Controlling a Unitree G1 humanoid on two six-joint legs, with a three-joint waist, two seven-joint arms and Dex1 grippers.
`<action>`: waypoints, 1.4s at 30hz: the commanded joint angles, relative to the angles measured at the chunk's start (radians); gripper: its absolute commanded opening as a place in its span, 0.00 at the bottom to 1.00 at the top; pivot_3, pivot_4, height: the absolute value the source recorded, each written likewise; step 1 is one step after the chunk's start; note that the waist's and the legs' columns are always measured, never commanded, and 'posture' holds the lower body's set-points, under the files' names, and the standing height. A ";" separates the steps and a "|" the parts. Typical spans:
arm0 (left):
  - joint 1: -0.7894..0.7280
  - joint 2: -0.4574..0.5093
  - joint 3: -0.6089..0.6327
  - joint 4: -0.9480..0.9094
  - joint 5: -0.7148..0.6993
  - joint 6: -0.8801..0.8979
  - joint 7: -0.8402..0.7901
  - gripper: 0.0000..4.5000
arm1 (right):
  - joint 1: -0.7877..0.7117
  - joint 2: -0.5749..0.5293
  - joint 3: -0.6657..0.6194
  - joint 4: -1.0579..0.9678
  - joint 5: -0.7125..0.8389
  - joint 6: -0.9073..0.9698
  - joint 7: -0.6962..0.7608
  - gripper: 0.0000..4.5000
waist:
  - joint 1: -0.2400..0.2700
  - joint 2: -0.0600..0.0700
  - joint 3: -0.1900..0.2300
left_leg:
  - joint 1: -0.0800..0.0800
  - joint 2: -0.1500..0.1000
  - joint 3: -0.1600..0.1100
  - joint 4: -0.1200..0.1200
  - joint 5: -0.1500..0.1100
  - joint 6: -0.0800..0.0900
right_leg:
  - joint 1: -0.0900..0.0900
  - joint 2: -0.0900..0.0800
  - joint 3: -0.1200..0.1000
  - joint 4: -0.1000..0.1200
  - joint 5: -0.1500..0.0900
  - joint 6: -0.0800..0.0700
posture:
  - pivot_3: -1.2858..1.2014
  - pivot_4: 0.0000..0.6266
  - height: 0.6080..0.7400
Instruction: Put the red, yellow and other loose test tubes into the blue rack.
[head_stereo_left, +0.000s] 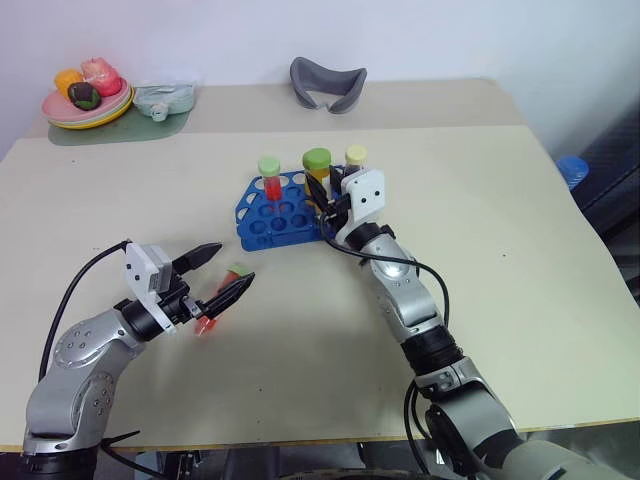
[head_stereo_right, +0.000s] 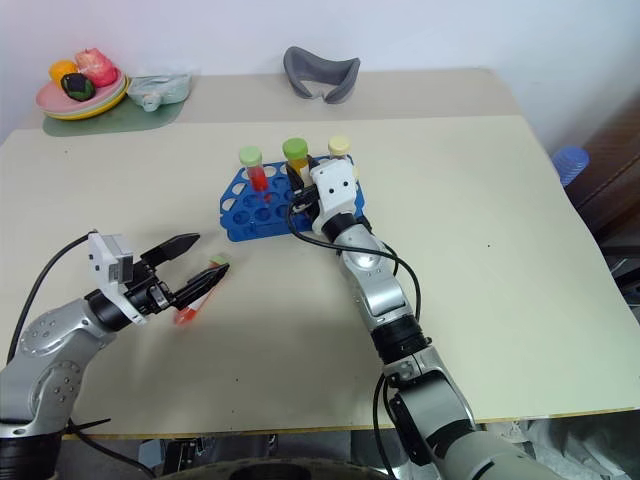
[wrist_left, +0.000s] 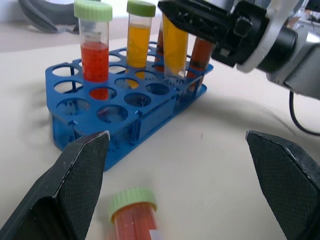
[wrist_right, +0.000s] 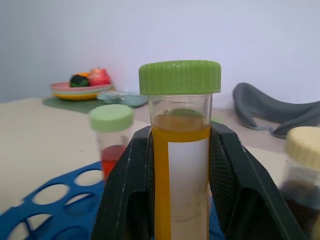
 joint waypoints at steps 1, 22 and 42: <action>0.001 -0.003 0.015 -0.013 -0.012 -0.025 -0.011 1.00 | 0.004 0.025 -0.001 -0.016 -0.017 -0.015 0.016 0.24 | 0.001 0.000 0.000 | 0.000 0.000 0.000 0.000 0.000 0.000 | 0.000 0.000 0.000 0.000 0.000 0.000 | 0.52 0.24 1.00; -0.002 0.018 0.018 -0.014 0.017 -0.008 0.017 1.00 | -0.007 0.013 -0.050 -0.184 -0.025 0.007 0.060 0.96 | 0.001 0.000 0.000 | 0.000 0.000 0.000 0.000 0.001 -0.001 | 0.000 0.000 0.000 0.001 0.000 0.000 | 0.52 0.24 1.00; -0.562 0.430 -0.162 -0.215 -0.180 1.172 0.396 1.00 | 0.225 -0.664 -0.123 -0.747 0.319 0.501 0.692 0.96 | 0.005 -0.001 0.001 | 0.000 -0.001 -0.002 0.003 0.000 0.000 | 0.003 0.001 -0.001 0.001 0.000 0.000 | 0.52 0.24 1.00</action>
